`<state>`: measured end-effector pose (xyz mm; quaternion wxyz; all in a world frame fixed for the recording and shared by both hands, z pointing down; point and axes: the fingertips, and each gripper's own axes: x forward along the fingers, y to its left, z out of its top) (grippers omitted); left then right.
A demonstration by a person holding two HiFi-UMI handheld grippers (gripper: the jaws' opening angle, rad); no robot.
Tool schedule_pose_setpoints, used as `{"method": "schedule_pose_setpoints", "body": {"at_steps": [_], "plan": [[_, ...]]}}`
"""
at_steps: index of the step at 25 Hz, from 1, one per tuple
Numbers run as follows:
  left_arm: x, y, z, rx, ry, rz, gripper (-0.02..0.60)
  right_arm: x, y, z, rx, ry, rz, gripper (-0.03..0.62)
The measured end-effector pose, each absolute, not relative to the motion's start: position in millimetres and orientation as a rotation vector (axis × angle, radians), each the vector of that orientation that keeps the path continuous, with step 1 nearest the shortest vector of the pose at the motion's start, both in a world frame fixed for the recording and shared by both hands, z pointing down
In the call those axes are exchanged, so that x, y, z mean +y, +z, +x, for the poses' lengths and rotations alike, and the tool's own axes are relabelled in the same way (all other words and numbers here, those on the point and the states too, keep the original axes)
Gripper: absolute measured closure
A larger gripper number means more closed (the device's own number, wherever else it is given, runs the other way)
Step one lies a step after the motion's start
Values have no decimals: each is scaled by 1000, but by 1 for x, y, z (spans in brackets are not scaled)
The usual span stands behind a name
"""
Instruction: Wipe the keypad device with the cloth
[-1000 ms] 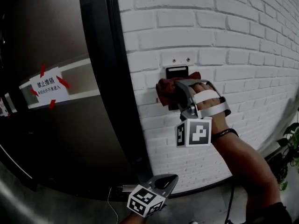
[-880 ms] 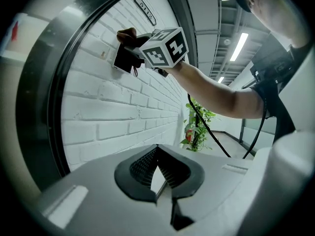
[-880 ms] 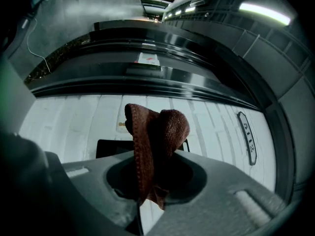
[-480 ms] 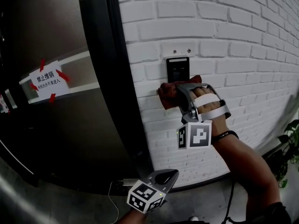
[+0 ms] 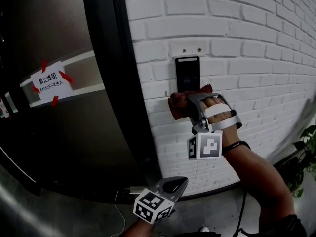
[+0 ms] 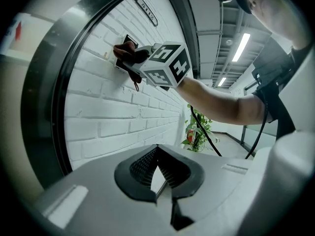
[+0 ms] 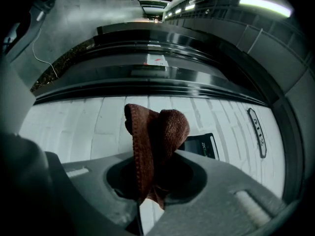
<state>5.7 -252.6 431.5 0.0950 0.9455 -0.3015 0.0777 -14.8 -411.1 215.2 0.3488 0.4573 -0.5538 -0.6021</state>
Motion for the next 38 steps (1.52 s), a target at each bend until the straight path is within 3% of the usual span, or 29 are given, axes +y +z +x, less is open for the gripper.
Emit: {"method": "schedule_pose_setpoints", "body": {"at_steps": [32, 38], "plan": [[-246, 437, -23, -961, 198, 2761, 565, -417, 307, 1, -1573, -1318, 1043, 542], [-246, 440, -30, -972, 214, 2751, 565, -391, 266, -3, -1590, -1364, 1079, 542]]}}
